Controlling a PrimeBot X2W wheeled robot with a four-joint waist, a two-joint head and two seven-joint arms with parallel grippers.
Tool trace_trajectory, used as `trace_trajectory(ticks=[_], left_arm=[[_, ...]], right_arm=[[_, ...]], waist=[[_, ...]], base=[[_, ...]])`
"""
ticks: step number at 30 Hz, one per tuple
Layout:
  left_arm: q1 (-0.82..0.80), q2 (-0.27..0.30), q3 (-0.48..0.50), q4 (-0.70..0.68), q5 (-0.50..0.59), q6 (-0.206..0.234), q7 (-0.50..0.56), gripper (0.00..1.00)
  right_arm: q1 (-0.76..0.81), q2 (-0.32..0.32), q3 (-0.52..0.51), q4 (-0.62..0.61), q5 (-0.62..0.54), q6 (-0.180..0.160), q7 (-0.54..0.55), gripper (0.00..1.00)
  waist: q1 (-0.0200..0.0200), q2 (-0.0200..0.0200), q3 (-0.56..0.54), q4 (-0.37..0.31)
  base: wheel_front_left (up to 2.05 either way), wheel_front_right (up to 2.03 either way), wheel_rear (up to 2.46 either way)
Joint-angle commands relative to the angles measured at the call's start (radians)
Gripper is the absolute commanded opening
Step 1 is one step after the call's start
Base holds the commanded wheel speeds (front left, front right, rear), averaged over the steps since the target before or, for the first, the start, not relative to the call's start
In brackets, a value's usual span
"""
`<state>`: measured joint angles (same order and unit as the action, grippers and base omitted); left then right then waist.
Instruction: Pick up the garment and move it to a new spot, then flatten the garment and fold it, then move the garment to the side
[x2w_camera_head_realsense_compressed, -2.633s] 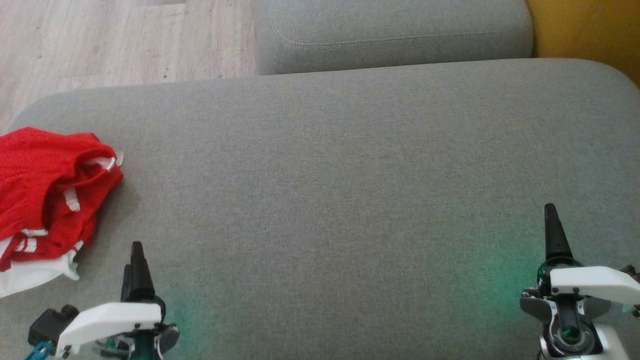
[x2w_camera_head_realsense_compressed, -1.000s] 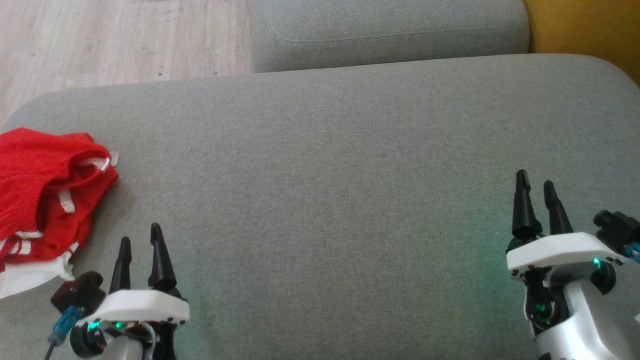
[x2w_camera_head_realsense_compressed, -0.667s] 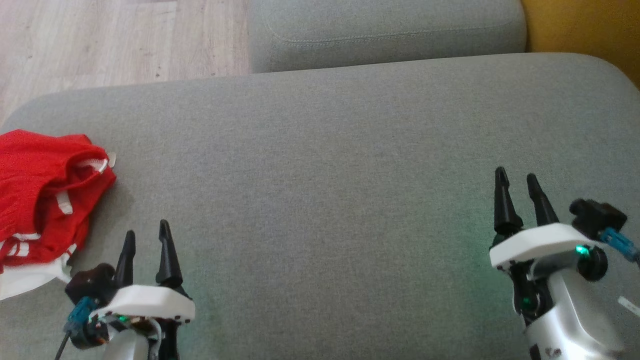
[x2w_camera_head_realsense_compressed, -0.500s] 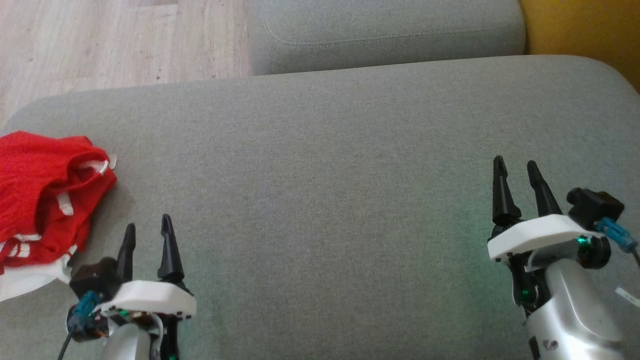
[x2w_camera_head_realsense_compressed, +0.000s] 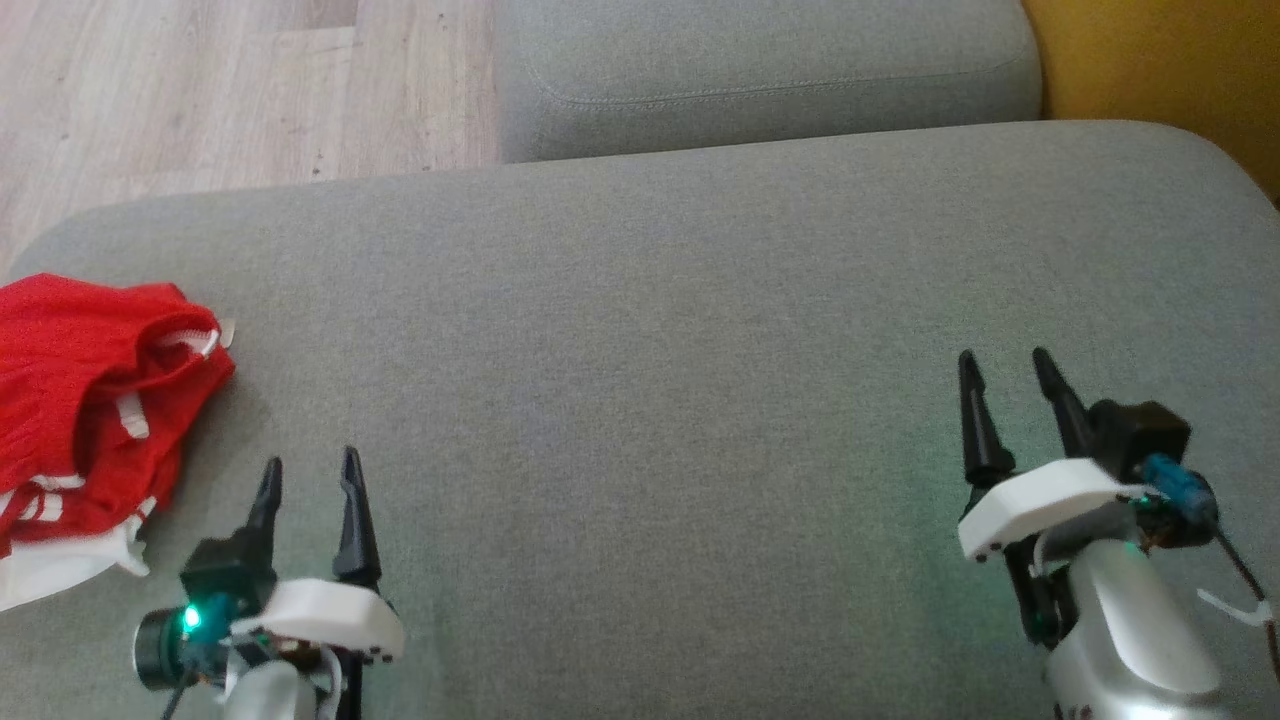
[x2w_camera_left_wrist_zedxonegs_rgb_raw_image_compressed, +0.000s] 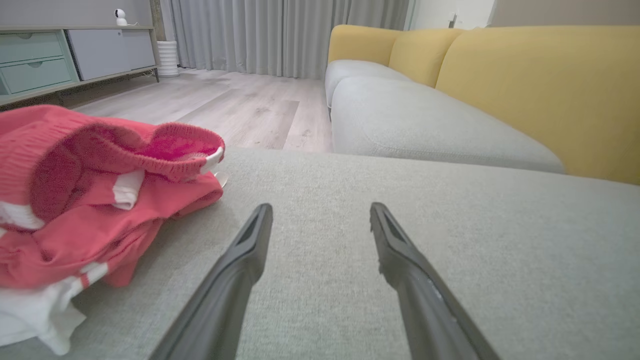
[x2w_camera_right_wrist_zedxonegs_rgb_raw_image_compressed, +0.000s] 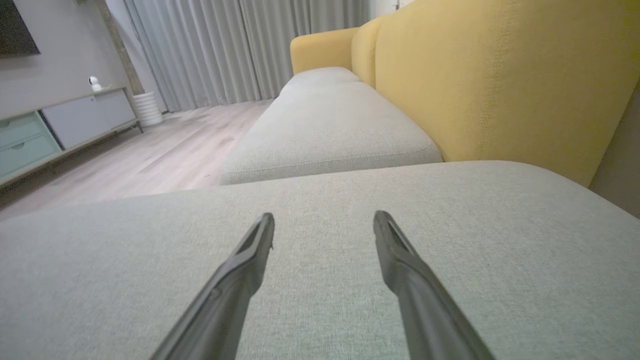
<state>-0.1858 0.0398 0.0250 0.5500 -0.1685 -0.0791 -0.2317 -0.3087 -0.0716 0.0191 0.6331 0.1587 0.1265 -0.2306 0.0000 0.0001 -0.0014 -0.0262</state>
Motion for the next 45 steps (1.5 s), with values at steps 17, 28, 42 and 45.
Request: trace_trajectory(ticks=[17, 28, 42, 45], left_arm=[[-0.006, 0.01, 0.02, 0.004, 0.052, 0.04, -0.03, 1.0], [0.003, 0.01, -0.01, -0.007, 0.013, 0.046, -0.03, 1.0], [-0.042, 0.01, -0.05, -0.071, 0.0, 0.048, -0.03, 1.0], [-0.058, 0.01, -0.048, -0.071, -0.003, 0.046, -0.03, 1.0]], right_arm=[[0.008, 0.019, -0.007, -0.009, -0.092, 0.004, -0.031, 1.0], [0.024, 0.021, 0.022, -0.012, -0.076, 0.004, -0.031, 1.0], [0.001, 0.021, 0.132, -0.014, -0.001, 0.004, -0.031, 1.0], [-0.01, 0.021, 0.148, -0.011, 0.008, 0.004, -0.031, 1.0]], waist=[[0.0, -0.0001, -0.003, 0.0], [0.0, -0.0001, 0.013, 0.082], [0.0, -0.0001, 0.036, 0.277], [0.0, -0.0001, 0.045, 0.314]], base=[[0.0, 0.0, 0.0], [0.0, 0.0, 0.0], [0.0, 0.0, 0.0], [0.0, 0.0, 0.0]])
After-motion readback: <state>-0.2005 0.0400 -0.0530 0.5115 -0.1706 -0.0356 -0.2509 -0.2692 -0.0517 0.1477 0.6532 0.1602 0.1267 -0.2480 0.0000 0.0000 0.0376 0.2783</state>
